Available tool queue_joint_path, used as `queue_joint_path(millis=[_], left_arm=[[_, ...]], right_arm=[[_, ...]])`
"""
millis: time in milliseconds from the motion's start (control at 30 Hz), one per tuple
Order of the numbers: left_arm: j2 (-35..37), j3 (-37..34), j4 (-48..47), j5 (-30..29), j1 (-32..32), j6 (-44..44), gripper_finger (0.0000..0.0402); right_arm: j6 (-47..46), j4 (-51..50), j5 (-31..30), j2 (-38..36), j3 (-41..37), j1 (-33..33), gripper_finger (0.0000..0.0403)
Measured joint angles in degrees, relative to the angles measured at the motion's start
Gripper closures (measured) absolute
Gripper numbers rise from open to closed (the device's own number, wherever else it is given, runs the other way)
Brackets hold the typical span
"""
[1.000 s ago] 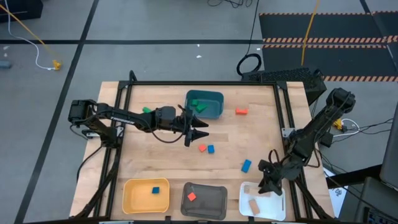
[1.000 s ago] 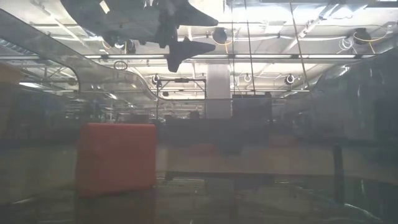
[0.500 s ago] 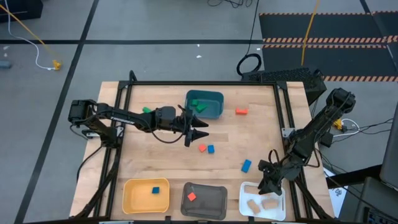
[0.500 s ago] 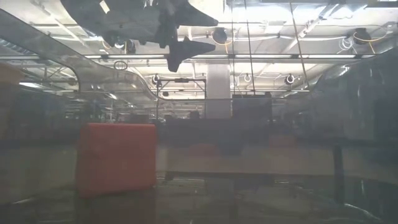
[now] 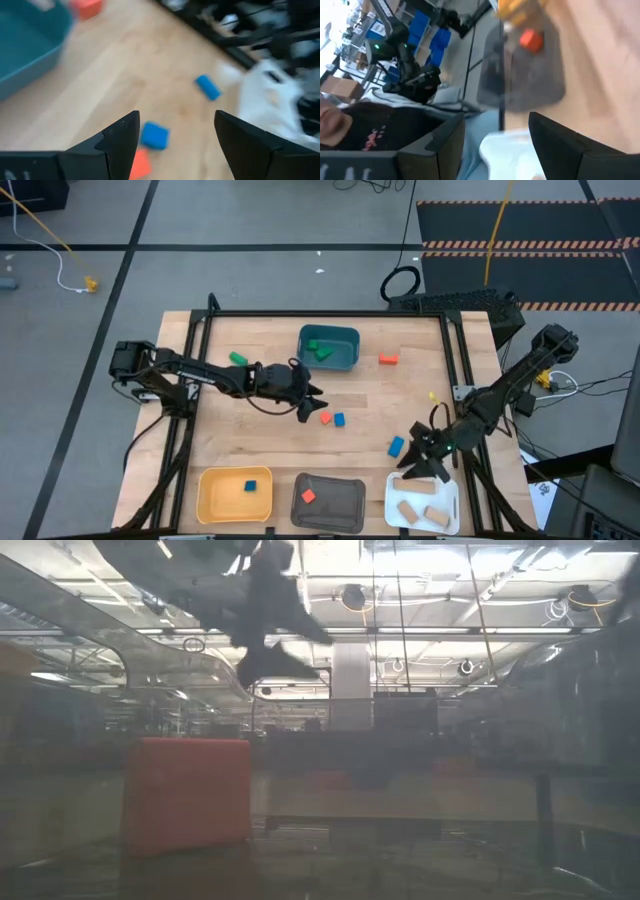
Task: Sort & place blocks by color
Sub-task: Put the green block into the blue bin
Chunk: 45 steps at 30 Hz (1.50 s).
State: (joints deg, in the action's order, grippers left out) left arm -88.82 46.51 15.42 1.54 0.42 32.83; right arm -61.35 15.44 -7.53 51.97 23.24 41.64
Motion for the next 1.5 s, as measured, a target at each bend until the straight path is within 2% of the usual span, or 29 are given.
queue_joint_path(millis=[167,333,467,700,867,1100,1300,1500], left_arm=[[0.0,0.0,-7.8,-7.0,-0.5,4.1,0.0144],[0.0,0.0,-19.5,-12.0,2.1,8.2,0.0144],[0.0,0.0,-27.1,-12.2,5.6,10.0,0.0144],[3.2,0.0,-33.9,-12.1,10.6,9.6,0.0144],[8.7,0.1,-39.5,-12.2,14.3,5.2,0.0144],[14.2,0.1,-53.8,-12.6,20.8,2.0,0.0144],[14.6,0.0,-64.4,-14.1,26.8,11.7,0.0144],[14.6,0.0,-62.9,-22.8,28.2,21.0,0.0144]], right_arm=[[12.2,-0.2,-0.4,-2.3,0.0,-5.4,0.0191],[21.7,-0.3,-0.4,-3.4,0.0,-10.3,0.0191],[25.5,-0.3,-0.4,-4.7,0.0,-14.4,0.0191],[29.4,-1.8,-0.7,-7.1,0.0,-21.0,0.019],[33.9,-3.9,-7.0,-8.9,0.0,-24.7,0.019],[50.5,-5.0,-14.9,-9.6,0.0,-26.4,0.019],[56.0,-5.0,-16.4,-9.4,0.0,-26.7,0.019],[52.0,-5.0,-16.3,-9.4,0.0,-26.7,0.019]])
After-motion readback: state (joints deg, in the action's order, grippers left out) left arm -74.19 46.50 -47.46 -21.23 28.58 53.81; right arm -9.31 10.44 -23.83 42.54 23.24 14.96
